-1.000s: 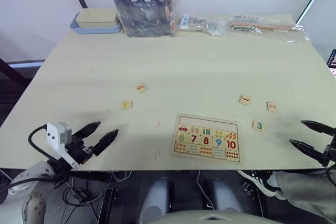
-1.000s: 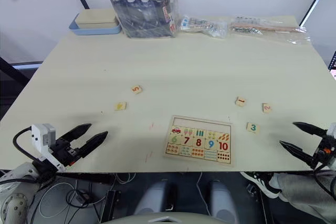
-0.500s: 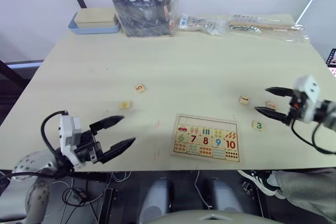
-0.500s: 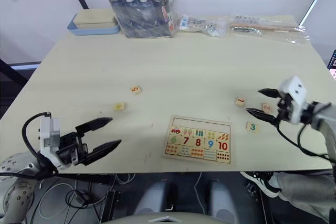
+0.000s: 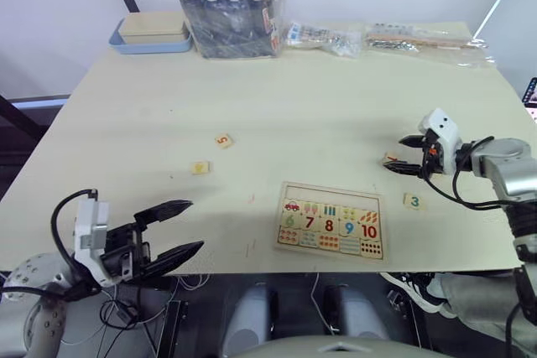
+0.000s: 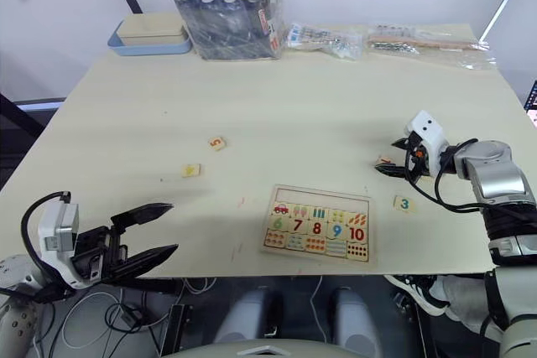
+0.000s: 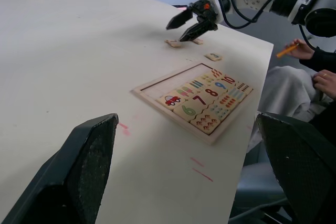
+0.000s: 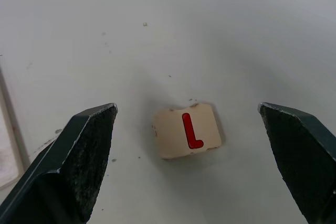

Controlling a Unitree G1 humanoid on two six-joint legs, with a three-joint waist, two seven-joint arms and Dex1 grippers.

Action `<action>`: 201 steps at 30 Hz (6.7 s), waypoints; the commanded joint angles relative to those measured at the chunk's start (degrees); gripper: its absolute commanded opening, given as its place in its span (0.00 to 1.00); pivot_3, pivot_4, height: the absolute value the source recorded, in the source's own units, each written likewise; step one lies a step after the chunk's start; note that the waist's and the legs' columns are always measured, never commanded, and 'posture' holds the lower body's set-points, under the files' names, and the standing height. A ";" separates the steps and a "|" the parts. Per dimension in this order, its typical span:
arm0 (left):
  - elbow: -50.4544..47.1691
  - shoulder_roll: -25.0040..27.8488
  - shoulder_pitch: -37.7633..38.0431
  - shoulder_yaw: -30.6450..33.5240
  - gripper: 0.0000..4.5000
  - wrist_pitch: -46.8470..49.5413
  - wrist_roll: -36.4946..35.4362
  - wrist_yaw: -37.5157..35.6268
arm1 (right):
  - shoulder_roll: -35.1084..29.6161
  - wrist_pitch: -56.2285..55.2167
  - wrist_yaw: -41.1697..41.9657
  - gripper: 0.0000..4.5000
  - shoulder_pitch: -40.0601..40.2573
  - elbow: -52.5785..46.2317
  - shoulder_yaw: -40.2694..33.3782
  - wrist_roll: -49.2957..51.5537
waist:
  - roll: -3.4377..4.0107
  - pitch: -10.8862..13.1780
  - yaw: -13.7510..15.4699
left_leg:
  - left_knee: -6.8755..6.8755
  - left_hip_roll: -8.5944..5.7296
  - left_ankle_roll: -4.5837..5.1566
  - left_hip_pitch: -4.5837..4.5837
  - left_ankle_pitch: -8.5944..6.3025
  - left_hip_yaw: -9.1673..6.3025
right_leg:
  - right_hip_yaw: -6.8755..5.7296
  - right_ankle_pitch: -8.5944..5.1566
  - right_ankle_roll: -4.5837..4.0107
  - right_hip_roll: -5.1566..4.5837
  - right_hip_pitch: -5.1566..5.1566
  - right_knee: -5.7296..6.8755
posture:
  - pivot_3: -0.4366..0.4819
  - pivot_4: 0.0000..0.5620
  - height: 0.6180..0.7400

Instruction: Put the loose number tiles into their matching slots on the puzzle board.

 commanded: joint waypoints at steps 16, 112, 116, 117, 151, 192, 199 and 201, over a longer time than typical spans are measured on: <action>0.43 -3.22 0.33 2.59 0.98 -4.11 -2.79 -1.01 | 19.83 38.22 -45.06 1.00 19.50 -50.35 -15.55 0.62 | 0.01 -0.03 0.11 | 0.02 0.01 -0.01 -0.02 0.00 -0.05 | 0.00 0.00 0.00 -0.03 -0.06 0.07 | 0.48 0.27 1.00; -4.01 5.99 -8.48 -2.15 1.00 5.74 -3.95 -3.91 | -15.62 -14.06 8.00 0.89 43.22 -32.46 -12.96 3.55 | -0.22 0.11 0.22 | 0.05 0.04 0.01 0.06 -0.01 0.06 | 0.06 -0.03 0.07 -0.01 0.01 0.01 | 0.48 0.27 1.00; -3.31 5.94 -8.88 -2.34 1.00 5.48 -3.57 -4.36 | -14.19 -16.07 6.63 0.84 44.99 -31.71 -13.44 3.12 | -0.23 0.11 0.23 | 0.05 0.04 0.01 0.07 -0.01 0.05 | 0.06 -0.03 0.06 0.00 0.02 0.01 | 0.48 0.27 1.00; -3.18 5.91 -8.90 -2.33 1.00 5.42 -3.52 -4.45 | -13.74 -17.01 6.36 0.77 45.55 -31.30 -13.63 2.97 | -0.23 0.11 0.23 | 0.04 0.03 0.01 0.07 -0.01 0.06 | 0.06 -0.03 0.06 0.00 0.02 0.00 | 0.48 0.27 1.00; 1.74 5.51 -8.47 -2.82 1.00 1.22 -0.94 -9.40 | -8.94 -32.38 9.05 0.47 48.46 -20.07 -13.85 5.77 | -0.42 -0.03 0.29 | 0.05 0.05 0.01 0.13 -0.01 0.04 | 0.05 -0.03 0.06 0.05 0.08 0.01 | 0.48 0.27 1.00; -0.08 3.56 -2.37 2.75 1.00 -1.55 -0.94 -6.80 | 3.20 66.17 -15.08 0.19 -28.61 -52.34 28.52 18.78 | -0.19 0.04 -1.35 | -0.06 0.04 -0.01 -0.27 -0.03 -0.03 | -0.57 0.06 -0.12 -0.86 -0.44 0.00 | 0.48 0.27 1.00; -2.05 3.64 -1.94 4.17 1.00 -0.27 -1.97 -4.84 | 8.59 65.35 -18.69 0.19 -31.13 -45.53 34.03 16.74 | -0.19 0.03 -1.52 | -0.07 -0.07 -0.01 -0.29 -0.04 -0.07 | -0.76 0.07 -0.11 -1.13 -0.43 0.00 | 0.48 0.27 1.00; -2.48 3.61 -1.94 4.24 1.00 -0.02 -2.11 -4.15 | 9.57 64.49 -19.19 0.19 -31.11 -44.23 35.37 16.21 | -0.17 0.03 -1.56 | -0.07 -0.07 -0.01 -0.26 -0.04 -0.07 | -0.80 0.08 -0.12 -1.13 -0.43 0.04 | 0.48 0.27 1.00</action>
